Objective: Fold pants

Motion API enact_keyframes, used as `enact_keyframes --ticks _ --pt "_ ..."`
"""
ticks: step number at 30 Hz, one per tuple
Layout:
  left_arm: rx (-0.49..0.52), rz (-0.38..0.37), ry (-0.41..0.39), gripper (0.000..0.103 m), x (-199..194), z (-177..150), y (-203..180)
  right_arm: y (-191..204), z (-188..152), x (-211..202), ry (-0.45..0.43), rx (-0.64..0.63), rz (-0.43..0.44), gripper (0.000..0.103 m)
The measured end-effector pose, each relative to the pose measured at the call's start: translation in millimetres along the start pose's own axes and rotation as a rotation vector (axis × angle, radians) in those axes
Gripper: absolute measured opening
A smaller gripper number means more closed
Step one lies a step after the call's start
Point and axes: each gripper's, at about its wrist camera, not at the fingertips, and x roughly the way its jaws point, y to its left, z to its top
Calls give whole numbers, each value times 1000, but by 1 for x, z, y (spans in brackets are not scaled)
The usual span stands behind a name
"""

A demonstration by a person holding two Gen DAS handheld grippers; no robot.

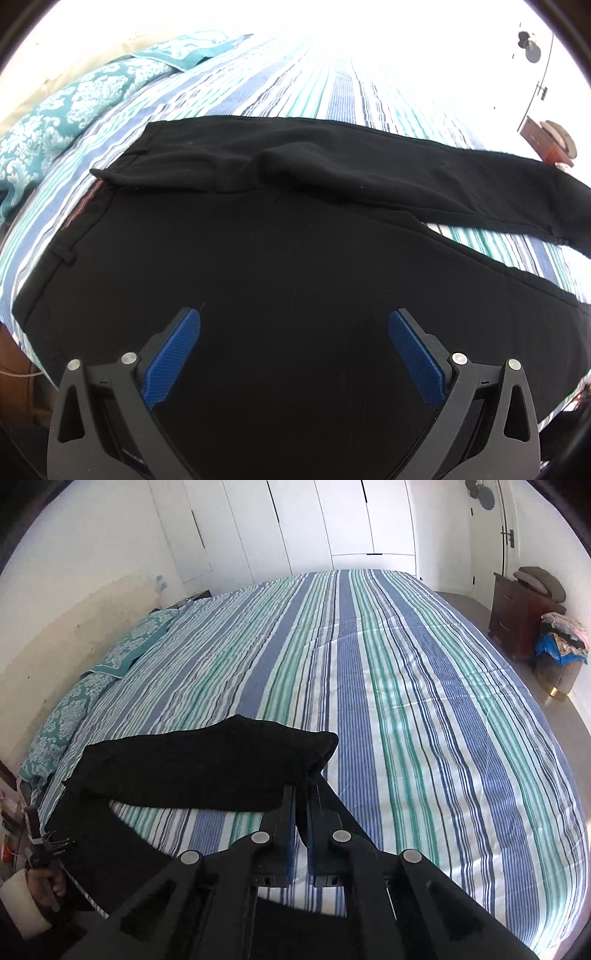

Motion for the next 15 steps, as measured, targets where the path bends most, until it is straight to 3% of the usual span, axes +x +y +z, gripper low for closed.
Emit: enact_keyframes --ticks 4,10,12,15 --pt "-16 -18 -11 102 -8 -3 8 25 -67 -40 18 9 -7 5" --pt "-28 1 -9 102 -15 -6 16 -6 -158 -42 115 182 -100 5" --pt "-41 2 -2 102 -13 -4 20 -18 -174 -40 132 247 -111 5" --pt "-62 -22 27 102 -8 -4 21 -21 -170 -47 101 261 -125 5"
